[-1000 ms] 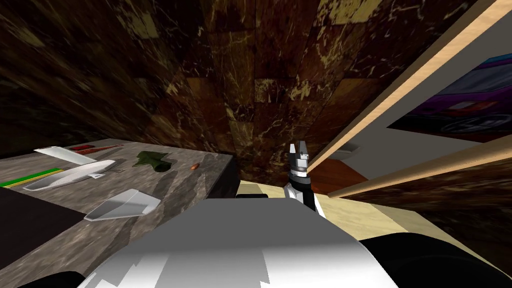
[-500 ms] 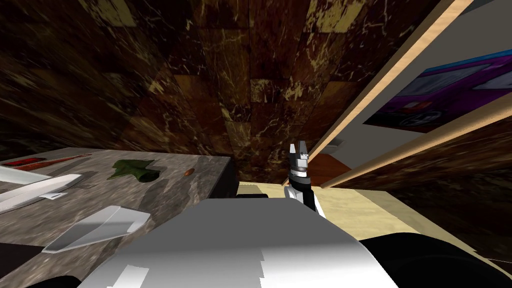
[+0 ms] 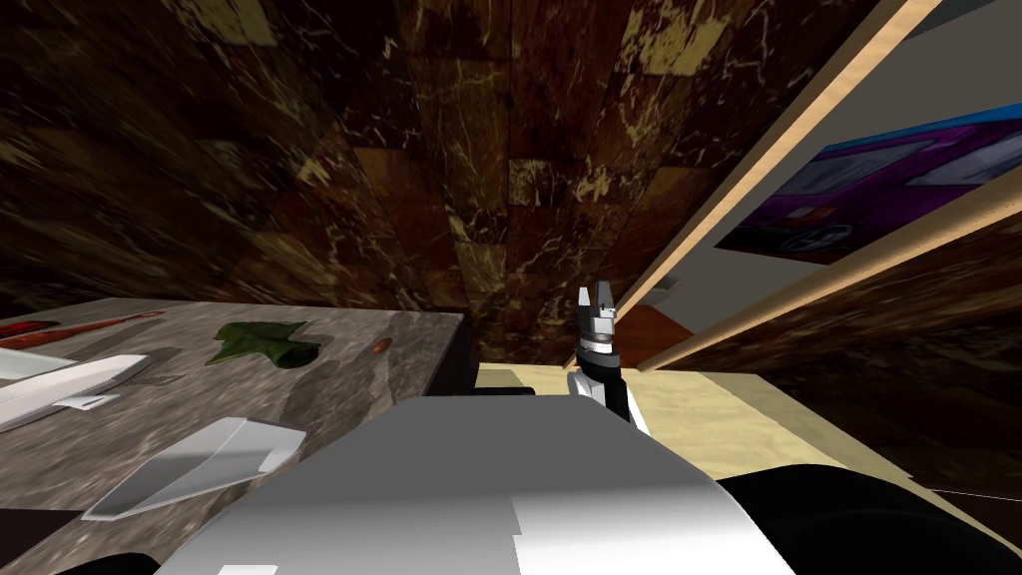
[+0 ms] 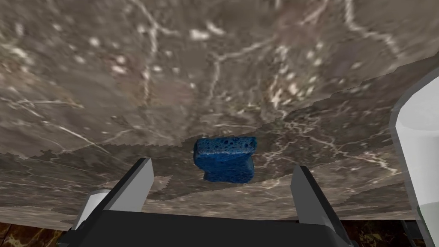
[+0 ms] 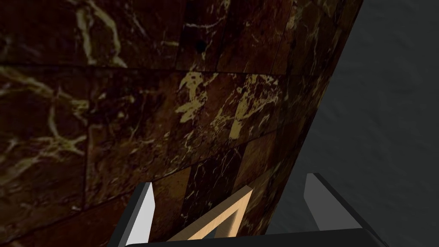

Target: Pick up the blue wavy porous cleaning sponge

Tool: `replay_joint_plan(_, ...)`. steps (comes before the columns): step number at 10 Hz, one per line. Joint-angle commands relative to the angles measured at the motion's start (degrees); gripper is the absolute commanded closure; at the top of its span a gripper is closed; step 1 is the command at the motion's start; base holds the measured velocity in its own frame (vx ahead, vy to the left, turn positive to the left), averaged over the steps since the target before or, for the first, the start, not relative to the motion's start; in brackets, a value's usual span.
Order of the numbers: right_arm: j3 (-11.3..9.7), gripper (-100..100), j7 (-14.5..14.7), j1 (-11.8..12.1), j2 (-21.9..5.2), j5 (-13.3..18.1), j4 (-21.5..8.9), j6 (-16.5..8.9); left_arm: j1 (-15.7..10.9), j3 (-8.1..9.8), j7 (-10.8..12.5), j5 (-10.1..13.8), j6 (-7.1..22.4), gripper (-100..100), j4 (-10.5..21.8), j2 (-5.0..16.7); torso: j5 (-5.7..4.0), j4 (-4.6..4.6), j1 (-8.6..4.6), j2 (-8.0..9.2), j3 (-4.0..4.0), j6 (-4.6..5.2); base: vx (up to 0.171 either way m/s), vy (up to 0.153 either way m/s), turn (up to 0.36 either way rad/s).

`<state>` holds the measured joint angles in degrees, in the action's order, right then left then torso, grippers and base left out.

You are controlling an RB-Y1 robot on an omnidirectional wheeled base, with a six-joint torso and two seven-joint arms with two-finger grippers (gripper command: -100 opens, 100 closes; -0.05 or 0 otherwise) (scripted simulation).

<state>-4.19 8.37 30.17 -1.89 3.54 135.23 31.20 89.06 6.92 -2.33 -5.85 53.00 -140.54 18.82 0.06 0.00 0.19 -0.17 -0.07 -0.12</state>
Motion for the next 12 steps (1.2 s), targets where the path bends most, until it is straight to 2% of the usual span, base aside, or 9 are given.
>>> replay_joint_plan(1,0.00,0,0.00,0.00,0.00,0.00,0.00,0.00,-1.14,0.16,-0.02,-0.06,-0.92,-100,1.94,-0.04,0.00,0.00,0.00,0.00,0.00,0.00,-0.002,0.006,-0.011)
replay_joint_plan(3,0.00,0,0.00,0.00,0.00,0.00,0.00,0.00,-2.46,0.27,-0.05,-0.20,-1.72,-100,3.96,-0.13,-0.01,0.00,-0.04,-0.01,0.00,0.00,0.000,0.000,0.000)
replay_joint_plan(4,0.00,0,0.00,0.00,0.00,0.00,0.00,0.00,-1.87,0.30,-0.01,-0.09,-1.67,-100,3.42,-0.07,-0.02,0.00,-0.05,-0.01,-0.01,0.00,0.000,0.000,0.000)
replay_joint_plan(5,0.00,0,0.00,0.00,0.00,0.00,0.00,0.00,-1.93,0.31,-0.01,-0.10,-1.80,100,3.54,-0.07,-0.02,-0.01,-0.06,-0.01,-0.01,0.00,0.000,0.000,0.000)
replay_joint_plan(9,0.00,0,0.00,0.00,0.00,0.00,0.00,0.00,-1.91,0.37,-0.05,-0.14,-1.79,100,3.51,-0.04,0.04,0.02,-0.05,0.01,0.02,-0.03,0.000,0.000,0.000)
replay_joint_plan(10,0.00,0,0.00,0.00,0.00,0.00,0.00,0.00,-1.91,0.38,-0.03,-0.13,-1.79,0,3.51,-0.04,0.04,0.02,-0.05,0.02,0.02,-0.03,0.000,0.000,0.000)
replay_joint_plan(11,0.00,0,0.00,0.00,0.00,0.00,0.00,0.00,-0.81,0.14,-0.01,-0.03,-0.72,100,1.44,-0.02,0.04,0.01,-0.05,0.02,0.02,-0.03,0.001,-0.005,0.018)
replay_joint_plan(12,0.00,0,0.00,0.00,0.00,0.00,0.00,0.00,-0.15,0.09,0.00,0.04,-0.33,100,0.43,0.02,0.02,0.02,-0.09,0.00,0.01,-0.03,0.002,-0.008,0.011)
